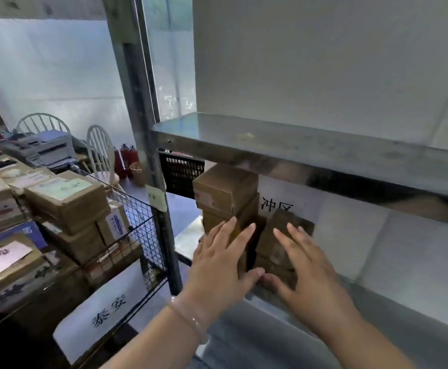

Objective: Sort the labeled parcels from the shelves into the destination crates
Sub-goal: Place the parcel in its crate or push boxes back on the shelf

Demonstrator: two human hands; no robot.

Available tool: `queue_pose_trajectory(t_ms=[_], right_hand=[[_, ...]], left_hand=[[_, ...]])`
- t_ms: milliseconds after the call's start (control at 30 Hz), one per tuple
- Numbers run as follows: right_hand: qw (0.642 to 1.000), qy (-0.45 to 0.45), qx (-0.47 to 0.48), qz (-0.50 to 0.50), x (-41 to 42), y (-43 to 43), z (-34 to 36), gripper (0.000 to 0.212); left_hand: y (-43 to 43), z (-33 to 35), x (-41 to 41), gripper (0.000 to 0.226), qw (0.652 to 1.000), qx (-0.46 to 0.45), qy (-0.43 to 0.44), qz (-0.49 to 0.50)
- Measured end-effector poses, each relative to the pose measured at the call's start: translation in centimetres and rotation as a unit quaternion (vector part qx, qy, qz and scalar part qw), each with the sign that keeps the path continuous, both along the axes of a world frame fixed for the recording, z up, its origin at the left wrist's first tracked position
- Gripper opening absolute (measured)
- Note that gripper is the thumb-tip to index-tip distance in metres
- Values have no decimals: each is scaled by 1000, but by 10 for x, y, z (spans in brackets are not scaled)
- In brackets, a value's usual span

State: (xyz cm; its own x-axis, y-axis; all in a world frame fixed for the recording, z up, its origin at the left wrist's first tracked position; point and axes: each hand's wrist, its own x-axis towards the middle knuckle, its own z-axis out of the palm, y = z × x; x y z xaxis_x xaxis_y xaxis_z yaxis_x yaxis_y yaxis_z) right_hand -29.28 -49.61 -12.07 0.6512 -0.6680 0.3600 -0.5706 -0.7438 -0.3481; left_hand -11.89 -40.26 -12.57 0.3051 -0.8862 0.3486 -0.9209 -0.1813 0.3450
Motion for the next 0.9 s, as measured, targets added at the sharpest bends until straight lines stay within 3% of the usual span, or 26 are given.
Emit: queue_pose_trajectory(t_ms=[167,433,567,700,800,900], right_hand=[[999,-13,37,-30,-56,-31,-8,77],[994,-18,98,-41,-105,-65,-25,68],[992,-6,120,-27,-108,-71,-32,65],[990,-18,143,-6,-104,-74,-33,63],[986,-54,158,19,-91,-70,-29,62],[977,-97,181,55,-70,-59,-25,66]], left_hand=[[-68,-12,-31,79,998,41,37,6],[-146,-28,-50,98,976,199,49,72],[-146,-43,-52,82,976,162,117,81],[-121,-41,-49,78,970,63,222,73],[-83,-38,-48,66,904,-24,424,36],[-37,-39,-49,36,755,-102,647,11]])
